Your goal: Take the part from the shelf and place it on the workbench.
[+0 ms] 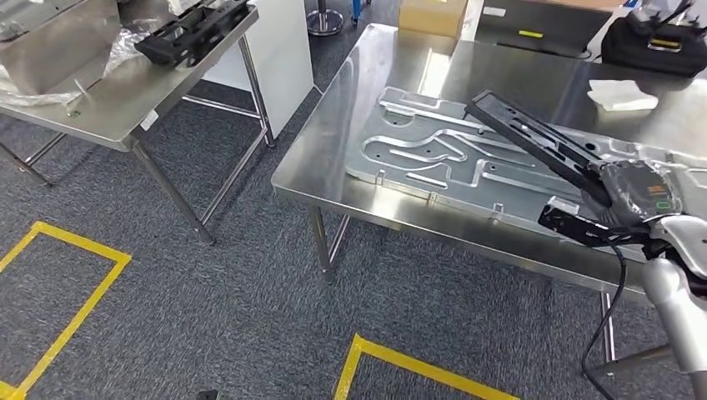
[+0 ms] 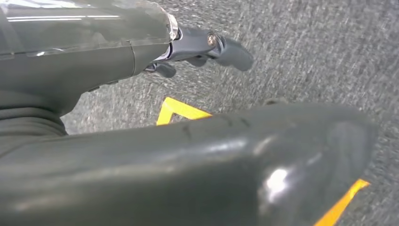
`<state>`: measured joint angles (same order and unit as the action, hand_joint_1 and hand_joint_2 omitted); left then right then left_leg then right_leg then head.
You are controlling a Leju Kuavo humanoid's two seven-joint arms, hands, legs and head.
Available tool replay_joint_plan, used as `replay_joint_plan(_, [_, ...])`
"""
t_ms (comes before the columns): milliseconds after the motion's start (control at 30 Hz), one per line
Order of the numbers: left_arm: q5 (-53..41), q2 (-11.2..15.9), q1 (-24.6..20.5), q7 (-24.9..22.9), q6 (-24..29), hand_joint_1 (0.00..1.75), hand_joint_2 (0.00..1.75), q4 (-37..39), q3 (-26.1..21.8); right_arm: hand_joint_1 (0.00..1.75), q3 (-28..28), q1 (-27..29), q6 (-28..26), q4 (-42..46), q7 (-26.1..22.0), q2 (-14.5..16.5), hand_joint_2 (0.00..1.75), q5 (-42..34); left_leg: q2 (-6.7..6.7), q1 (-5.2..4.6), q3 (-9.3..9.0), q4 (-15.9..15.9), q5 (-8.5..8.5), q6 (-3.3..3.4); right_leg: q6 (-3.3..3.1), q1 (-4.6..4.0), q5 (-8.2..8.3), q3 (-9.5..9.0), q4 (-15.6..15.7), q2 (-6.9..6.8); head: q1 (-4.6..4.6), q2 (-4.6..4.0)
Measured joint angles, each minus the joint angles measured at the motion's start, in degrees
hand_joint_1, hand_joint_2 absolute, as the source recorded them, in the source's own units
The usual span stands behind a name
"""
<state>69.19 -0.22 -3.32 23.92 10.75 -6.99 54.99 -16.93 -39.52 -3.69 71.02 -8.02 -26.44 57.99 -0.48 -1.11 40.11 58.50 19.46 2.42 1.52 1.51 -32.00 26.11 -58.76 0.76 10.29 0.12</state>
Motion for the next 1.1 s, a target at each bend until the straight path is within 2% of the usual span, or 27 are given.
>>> replay_joint_plan(33, [0.01, -0.04, -0.1, 0.02, -0.01, 0.0, 0.0, -0.01, 0.0, 1.75, 0.08, 0.07, 0.01, 0.1, -0.01, -0.1, 1.75, 0.0, 0.0, 0.06, -0.86, -0.76, 0.27, 0.29, 0.3, 0.07, 1.19, 0.8, -1.75, -0.1, 0.01, 0.01])
replay_joint_plan(67, [0.01, -0.07, -0.17, 0.04, -0.01, 0.0, 0.0, -0.01, 0.0, 1.75, 0.15, 0.03, 0.0, 0.18, -0.01, -0.23, 1.75, 0.0, -0.02, 0.17, -1.86, -1.5, 0.56, 0.59, 0.49, 0.16, 2.44, 2.56, -4.7, -0.17, 0.0, 0.01])
replay_joint_plan(100, [0.01, -0.08, -0.21, 0.05, -0.01, 0.0, 0.0, -0.01, -0.01, 1.75, 0.2, 0.06, 0.0, 0.23, -0.02, -0.36, 1.75, -0.01, -0.08, 0.27, -2.91, -2.14, 0.95, 0.8, 0.6, 0.23, 3.09, 4.98, -8.31, -0.24, 0.01, 0.01])
replay_joint_plan(133, [0.01, -0.09, -0.22, 0.06, -0.01, 0.0, 0.0, -0.01, -0.01, 1.75, 0.21, 0.16, 0.01, 0.23, -0.02, -0.42, 1.75, -0.03, -0.13, 0.27, -3.84, -2.51, 1.5, 0.92, 0.69, 0.25, 2.75, 7.55, -11.68, -0.28, 0.01, 0.01])
replay_joint_plan(167, [0.02, -0.13, -0.2, 0.05, -0.01, 0.0, 0.0, 0.0, -0.01, 1.75, 0.21, 0.31, 0.02, 0.22, -0.02, -0.49, 1.75, -0.04, -0.24, 0.27, -4.75, -2.67, 2.19, 0.96, 0.84, 0.26, 0.88, 9.92, -13.96, -0.3, 0.0, 0.01])
replay_joint_plan(200, [0.02, -0.18, -0.16, 0.04, -0.03, 0.0, 0.0, 0.0, -0.01, 1.75, 0.21, 0.51, 0.03, 0.21, -0.02, -0.55, 1.75, -0.04, -0.38, 0.27, -5.71, -2.72, 2.97, 0.91, 1.03, 0.27, -1.7, 11.78, -14.92, -0.32, 0.0, 0.01])
replay_joint_plan(233, [0.05, -0.25, -0.12, 0.02, -0.04, 0.0, 0.0, 0.0, 0.0, 1.75, 0.21, 0.66, 0.06, 0.19, -0.02, -0.59, 1.75, -0.04, -0.53, 0.26, -6.72, -2.71, 3.78, 0.84, 1.19, 0.26, -4.0, 13.04, -14.64, -0.35, 0.0, 0.01])
replay_joint_plan(267, [0.09, -0.32, -0.09, -0.02, -0.06, 0.0, 0.0, -0.01, 0.0, 1.75, 0.21, 0.75, 0.07, 0.15, -0.02, -0.62, 1.75, -0.04, -0.68, 0.25, -7.79, -2.69, 4.63, 0.75, 1.28, 0.26, -5.09, 13.73, -13.14, -0.39, 0.0, 0.01])
replay_joint_plan(300, [0.13, -0.36, -0.09, -0.04, -0.07, 0.0, 0.0, -0.01, 0.0, 1.75, 0.21, 0.76, 0.08, 0.12, -0.02, -0.64, 1.75, -0.04, -0.77, 0.24, -8.86, -2.65, 5.48, 0.67, 1.26, 0.26, -4.09, 13.87, -10.56, -0.42, 0.0, 0.01])
replay_joint_plan(333, [0.22, -0.41, -0.04, -0.06, -0.07, 0.0, 0.0, -0.01, 0.0, 1.75, 0.21, 0.77, 0.1, 0.06, -0.03, -0.66, 1.75, -0.04, -0.84, 0.24, -9.71, -2.62, 6.34, 0.57, 1.08, 0.23, -0.6, 13.65, -7.06, -0.49, -0.01, 0.01])
replay_joint_plan(367, [0.35, -0.45, -0.05, -0.08, -0.07, 0.0, 0.0, -0.01, -0.01, 1.75, 0.2, 0.76, 0.11, -0.04, -0.04, -0.7, 1.75, -0.04, -0.89, 0.18, -10.5, -2.34, 7.22, 0.41, 0.82, 0.1, 4.23, 13.48, -3.39, -0.54, 0.01, 0.01])
replay_joint_plan(400, [0.51, -0.49, -0.09, -0.1, -0.07, 0.0, 0.0, -0.01, -0.01, 1.75, 0.19, 0.76, 0.17, -0.13, -0.05, -0.74, 1.75, -0.03, -0.97, 0.14, -10.95, -2.24, 7.97, 0.14, 0.42, -0.13, 8.29, 13.32, -0.7, -0.59, -0.02, 0.0])
replay_joint_plan(433, [0.69, -0.52, -0.11, -0.15, -0.07, 0.0, 0.0, -0.01, -0.01, 1.75, 0.18, 0.76, 0.22, -0.2, -0.06, -0.82, 1.75, -0.01, -1.04, 0.13, -11.27, -2.2, 8.49, -0.19, -0.02, -0.38, 11.21, 13.27, 1.01, -0.6, -0.01, 0.01])
replay_joint_plan(467, [0.83, -0.55, -0.17, -0.19, -0.07, 0.0, 0.0, -0.02, -0.01, 1.75, 0.2, 0.72, 0.26, -0.22, -0.07, -0.93, 1.75, 0.01, -1.06, 0.12, -11.54, -1.99, 8.71, -0.55, -0.48, -0.6, 12.11, 13.25, 1.66, -0.56, 0.01, 0.01])
replay_joint_plan(500, [0.9, -0.56, -0.21, -0.22, -0.07, 0.0, 0.0, -0.02, -0.01, 1.75, 0.21, 0.65, 0.29, -0.19, -0.07, -1.03, 1.75, 0.02, -1.09, 0.12, -11.6, -1.87, 8.73, -0.86, -0.91, -0.6, 11.68, 12.87, 1.67, -0.51, 0.0, 0.02])
replay_joint_plan(567, [0.88, -0.53, -0.3, -0.24, -0.05, 0.0, 0.0, -0.02, 0.0, 1.75, 0.26, 0.43, 0.25, -0.11, -0.03, -1.17, 1.75, 0.01, -0.81, 0.19, -10.51, 1.04, 8.52, -1.37, -1.67, -0.35, 10.98, 11.7, 2.1, -0.48, 0.03, 0.02])
replay_joint_plan(600, [0.87, -0.5, -0.41, -0.23, -0.05, 0.0, 0.0, -0.02, 0.0, 1.75, 0.27, 0.34, 0.25, -0.1, -0.01, -1.18, 1.75, 0.0, -0.66, 0.31, -8.96, 3.92, 8.94, -1.65, -1.95, -0.22, 10.52, 10.97, 2.23, -0.5, 0.04, 0.01])
replay_joint_plan(667, [0.86, -0.48, -0.54, -0.22, -0.06, 0.0, 0.0, -0.02, 0.0, 1.75, 0.27, 0.31, 0.24, -0.11, 0.01, -1.18, 1.75, 0.0, -0.36, 0.79, -4.42, 11.13, 11.69, -2.31, -2.24, -0.19, 9.38, 9.68, 2.33, -0.55, 0.06, 0.01])
replay_joint_plan(700, [0.86, -0.48, -0.57, -0.22, -0.07, 0.0, 0.0, -0.02, 0.0, 1.75, 0.26, 0.33, 0.25, -0.12, -0.03, -1.17, 1.75, 0.0, -0.27, 1.04, -2.28, 13.91, 13.49, -2.58, -2.21, -0.18, 8.78, 9.03, 2.32, -0.53, 0.06, 0.01])
replay_joint_plan(733, [0.87, -0.48, -0.56, -0.22, -0.06, 0.0, 0.0, -0.02, 0.0, 1.75, 0.26, 0.37, 0.25, -0.12, -0.06, -1.16, 1.75, 0.0, -0.17, 1.25, -0.83, 15.14, 14.69, -2.84, -2.14, -0.15, 8.16, 8.3, 2.3, -0.51, 0.05, 0.01])
replay_joint_plan(767, [0.87, -0.48, -0.54, -0.22, -0.05, 0.0, 0.0, -0.02, 0.0, 1.75, 0.26, 0.4, 0.26, -0.12, -0.08, -1.16, 1.75, 0.0, -0.07, 1.41, -0.2, 14.6, 14.68, -3.02, -2.02, -0.11, 7.54, 7.49, 2.26, -0.49, 0.06, 0.01])
replay_joint_plan(800, [0.89, -0.47, -0.51, -0.22, -0.05, 0.0, 0.0, -0.02, 0.0, 1.75, 0.26, 0.41, 0.26, -0.12, -0.08, -1.16, 1.75, 0.0, 0.01, 1.53, -0.4, 12.17, 13.11, -3.12, -1.87, -0.05, 6.87, 6.59, 2.23, -0.47, 0.05, 0.01])
replay_joint_plan(867, [0.97, -0.45, -0.36, -0.2, 0.03, 0.0, 0.0, -0.02, -0.01, 1.75, 0.25, 0.36, 0.29, -0.16, -0.09, -1.14, 1.75, 0.0, 0.11, 1.61, -1.8, 4.33, 6.56, -2.96, -1.42, 0.01, 5.58, 4.96, 2.06, -0.48, 0.05, 0.01])
replay_joint_plan(900, [1.02, -0.44, -0.27, -0.16, 0.07, 0.0, 0.0, -0.02, -0.01, 1.75, 0.22, 0.31, 0.32, -0.23, -0.21, -1.09, 1.75, 0.0, 0.14, 1.51, -2.44, 1.19, 3.86, -2.7, -1.12, -0.01, 5.04, 4.51, 1.97, -0.44, 0.04, 0.0])
replay_joint_plan(933, [1.05, -0.43, -0.24, -0.07, 0.11, 0.0, 0.0, -0.02, -0.02, 1.75, 0.17, 0.23, 0.38, -0.35, -0.45, -1.02, 1.75, 0.03, 0.1, 1.37, -2.68, -0.61, 2.11, -2.38, -0.72, -0.08, 4.59, 4.32, 1.9, -0.4, 0.04, 0.0])
replay_joint_plan(1033, [1.1, -0.42, -0.39, 0.29, 0.13, 0.0, 0.0, -0.02, -0.01, 1.75, -0.37, -0.03, 0.46, -0.66, -2.12, -0.66, 1.75, 0.62, -0.02, 1.08, -2.95, -1.15, 1.99, -1.36, 0.48, 0.01, 3.63, 4.1, 1.99, -0.37, 0.03, 0.01])
replay_joint_plan(1100, [1.14, -0.43, -0.58, 0.44, 0.12, 0.0, 0.0, -0.02, 0.0, 1.75, -1.28, -0.19, 0.34, -0.8, -3.26, -0.24, 1.75, 1.33, -0.04, 1.18, -3.7, -1.68, 2.23, -0.69, 0.86, 0.19, 2.23, 4.82, -0.11, -0.57, 0.04, 0.01])
